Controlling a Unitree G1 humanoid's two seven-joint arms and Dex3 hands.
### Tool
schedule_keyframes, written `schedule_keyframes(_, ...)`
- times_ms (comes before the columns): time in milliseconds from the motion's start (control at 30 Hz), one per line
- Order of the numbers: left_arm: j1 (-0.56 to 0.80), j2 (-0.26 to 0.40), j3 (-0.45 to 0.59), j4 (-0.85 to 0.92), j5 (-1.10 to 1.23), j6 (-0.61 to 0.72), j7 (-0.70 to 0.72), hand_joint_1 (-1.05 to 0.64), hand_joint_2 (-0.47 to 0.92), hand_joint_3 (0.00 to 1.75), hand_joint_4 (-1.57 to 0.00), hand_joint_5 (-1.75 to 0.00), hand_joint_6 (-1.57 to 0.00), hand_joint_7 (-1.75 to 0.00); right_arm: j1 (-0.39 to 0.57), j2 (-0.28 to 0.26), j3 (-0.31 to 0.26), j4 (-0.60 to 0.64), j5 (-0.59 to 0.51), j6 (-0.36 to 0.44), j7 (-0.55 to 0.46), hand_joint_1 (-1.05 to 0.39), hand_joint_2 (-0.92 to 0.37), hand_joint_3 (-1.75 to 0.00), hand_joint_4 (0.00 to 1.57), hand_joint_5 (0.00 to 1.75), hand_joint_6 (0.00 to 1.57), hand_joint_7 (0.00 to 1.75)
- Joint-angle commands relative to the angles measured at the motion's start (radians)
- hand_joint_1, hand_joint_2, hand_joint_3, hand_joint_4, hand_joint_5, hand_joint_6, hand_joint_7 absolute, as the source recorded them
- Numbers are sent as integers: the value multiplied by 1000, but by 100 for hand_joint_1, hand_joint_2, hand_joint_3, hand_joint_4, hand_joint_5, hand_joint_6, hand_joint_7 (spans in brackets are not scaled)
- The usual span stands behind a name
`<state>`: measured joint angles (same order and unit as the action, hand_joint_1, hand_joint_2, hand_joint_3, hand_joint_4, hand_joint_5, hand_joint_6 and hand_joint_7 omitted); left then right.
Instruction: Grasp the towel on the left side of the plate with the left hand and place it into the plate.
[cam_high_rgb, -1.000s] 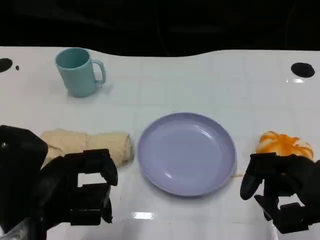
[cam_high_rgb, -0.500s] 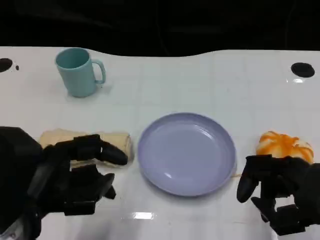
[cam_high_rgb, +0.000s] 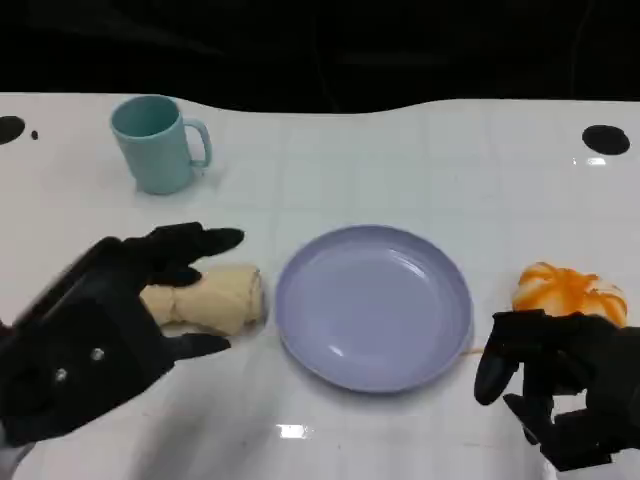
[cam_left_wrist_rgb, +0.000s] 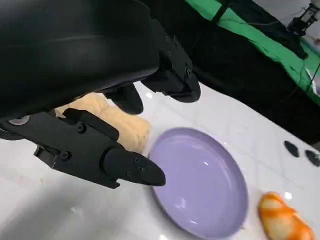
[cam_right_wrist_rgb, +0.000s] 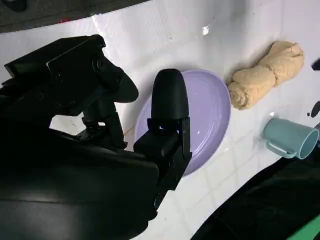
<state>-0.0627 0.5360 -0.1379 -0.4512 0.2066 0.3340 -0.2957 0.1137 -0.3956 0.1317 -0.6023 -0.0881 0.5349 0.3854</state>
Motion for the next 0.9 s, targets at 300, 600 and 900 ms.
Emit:
schedule_keyframes(300,-221,62,-206,215,432,-21,-65,-57,88,0,-26,-26,-26,0,-3,-1,3,-8,-8,-2,-12,2,-56,-110,70,174,69,148)
schedule_keyframes(600,-341,1,-288,497,530,-85,-63,-55,87,0,-31,-24,-30,-2,-5,-1,20,-10,-26,-6,-22,2,-55,-109,71,174,70,145)
schedule_keyframes(900,-467,-75,-350,818,546,-185,-43,-49,84,1,-39,-15,-37,-2,-1,-4,19,-27,-34,14,-22,0,-54,-110,71,174,70,144)
